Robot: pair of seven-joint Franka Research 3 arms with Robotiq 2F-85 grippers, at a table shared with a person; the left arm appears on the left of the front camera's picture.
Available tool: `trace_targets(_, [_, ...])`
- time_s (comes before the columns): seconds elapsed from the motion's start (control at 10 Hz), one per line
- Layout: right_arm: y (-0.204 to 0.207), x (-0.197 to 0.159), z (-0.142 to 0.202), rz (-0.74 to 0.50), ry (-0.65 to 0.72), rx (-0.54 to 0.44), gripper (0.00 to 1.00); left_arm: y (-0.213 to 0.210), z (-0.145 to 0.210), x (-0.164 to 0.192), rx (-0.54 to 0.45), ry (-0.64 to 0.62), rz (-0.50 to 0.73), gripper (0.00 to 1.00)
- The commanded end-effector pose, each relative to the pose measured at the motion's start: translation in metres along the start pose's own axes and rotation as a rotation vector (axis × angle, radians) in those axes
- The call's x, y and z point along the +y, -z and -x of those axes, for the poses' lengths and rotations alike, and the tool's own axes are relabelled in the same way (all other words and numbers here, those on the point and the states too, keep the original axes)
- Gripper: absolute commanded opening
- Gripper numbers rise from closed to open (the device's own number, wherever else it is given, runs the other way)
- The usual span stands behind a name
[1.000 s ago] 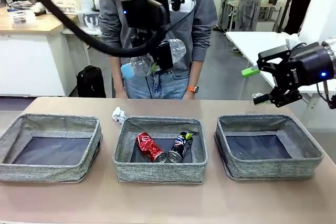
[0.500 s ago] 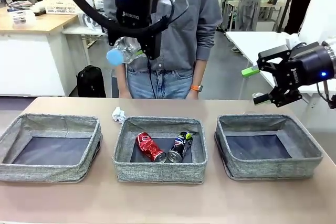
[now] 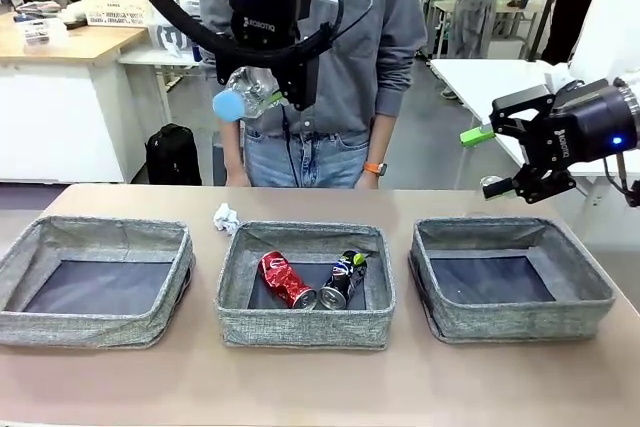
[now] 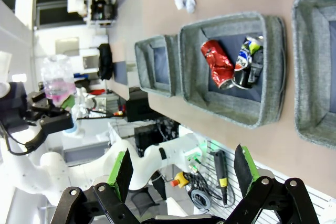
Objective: Sort the waste into the appropriate baskets.
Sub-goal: Pick up the waste item pointed out by the person.
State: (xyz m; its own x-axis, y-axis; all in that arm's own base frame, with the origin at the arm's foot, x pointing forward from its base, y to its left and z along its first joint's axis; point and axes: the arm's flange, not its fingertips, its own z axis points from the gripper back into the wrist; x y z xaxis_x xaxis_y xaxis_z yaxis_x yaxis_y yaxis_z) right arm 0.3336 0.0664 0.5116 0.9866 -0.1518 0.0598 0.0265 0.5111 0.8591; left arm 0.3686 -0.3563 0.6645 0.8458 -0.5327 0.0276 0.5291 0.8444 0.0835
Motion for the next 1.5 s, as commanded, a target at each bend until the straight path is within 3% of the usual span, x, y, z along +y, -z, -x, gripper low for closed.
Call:
trace_targets(0.0, [-0.001,0.001,-0.001,0.0,-0.008,0.009,1.0,-0.003,0.002,-0.003,-0.007,0.006,-0.001,0.01])
trace_targets(0.1, [-0.001,0.001,-0.001,0.0,-0.008,0.009,1.0,-0.029,0.01,-0.011,-0.029,-0.105,-0.013,0.01])
trace_targets(0.2, [-0.001,0.001,-0.001,0.0,-0.008,0.009,1.0,-0.052,0.018,-0.023,0.001,-0.06,-0.025,0.01])
trace_targets(0.4, [-0.001,0.001,-0.001,0.0,-0.008,0.009,1.0,-0.079,0.018,-0.028,0.005,-0.106,-0.083,0.01])
trace_targets(0.6, [-0.001,0.001,-0.001,0.0,-0.008,0.009,1.0,-0.091,0.019,-0.022,0.001,-0.226,0.041,0.01])
trace_targets(0.8, [-0.001,0.001,-0.001,0.0,-0.008,0.009,1.0,-0.102,0.015,-0.023,-0.004,-0.395,0.271,0.01])
trace_targets(1.0, [-0.001,0.001,-0.001,0.0,-0.008,0.009,1.0,-0.097,0.006,-0.025,0.054,-0.412,0.323,0.01])
trace_targets(1.1, [-0.001,0.001,-0.001,0.0,-0.008,0.009,1.0,-0.1,0.011,-0.018,0.032,-0.339,0.232,0.01])
trace_targets(1.4, [-0.001,0.001,-0.001,0.0,-0.008,0.009,1.0,-0.1,0.011,-0.018,0.032,-0.339,0.232,0.01])
